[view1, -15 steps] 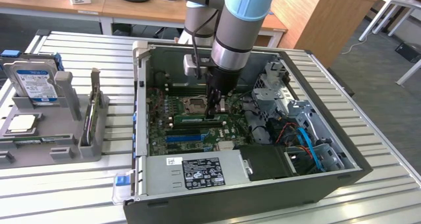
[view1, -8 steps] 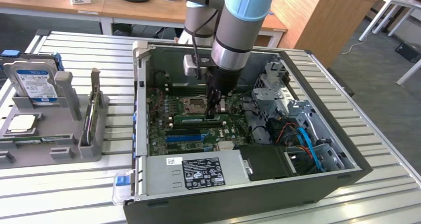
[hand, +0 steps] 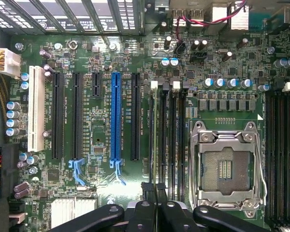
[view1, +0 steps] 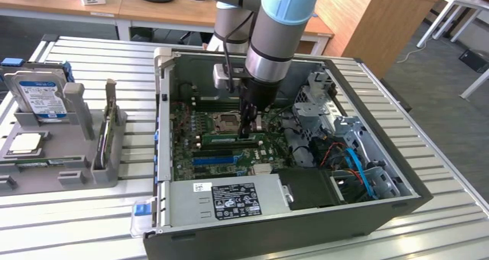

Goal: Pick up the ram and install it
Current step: 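Insert the ram into the slot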

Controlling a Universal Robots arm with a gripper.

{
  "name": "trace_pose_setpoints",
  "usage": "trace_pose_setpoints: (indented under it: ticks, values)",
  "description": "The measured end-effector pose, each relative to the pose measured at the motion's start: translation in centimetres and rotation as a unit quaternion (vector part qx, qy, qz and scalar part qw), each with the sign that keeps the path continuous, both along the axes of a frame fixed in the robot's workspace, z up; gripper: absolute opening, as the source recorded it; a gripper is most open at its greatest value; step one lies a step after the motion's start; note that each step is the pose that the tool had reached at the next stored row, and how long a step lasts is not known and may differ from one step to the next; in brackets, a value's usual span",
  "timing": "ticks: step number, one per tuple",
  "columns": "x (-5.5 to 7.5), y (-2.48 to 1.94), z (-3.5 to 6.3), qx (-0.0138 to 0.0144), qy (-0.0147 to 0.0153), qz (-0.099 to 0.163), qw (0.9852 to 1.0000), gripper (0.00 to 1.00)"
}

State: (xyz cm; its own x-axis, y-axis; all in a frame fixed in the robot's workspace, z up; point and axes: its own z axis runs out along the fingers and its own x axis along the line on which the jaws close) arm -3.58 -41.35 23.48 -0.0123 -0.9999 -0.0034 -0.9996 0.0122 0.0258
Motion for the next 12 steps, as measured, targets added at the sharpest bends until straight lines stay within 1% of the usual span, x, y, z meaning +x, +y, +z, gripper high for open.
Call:
trace_pose_setpoints:
  ticks: [8,12]
  values:
    - [0.0,0.0,-0.16,-0.0001,0.0,0.0,1.0,0.12]
    - [0.0,0.08,-0.18,-0.0002,0.0,0.0,1.0,0.12]
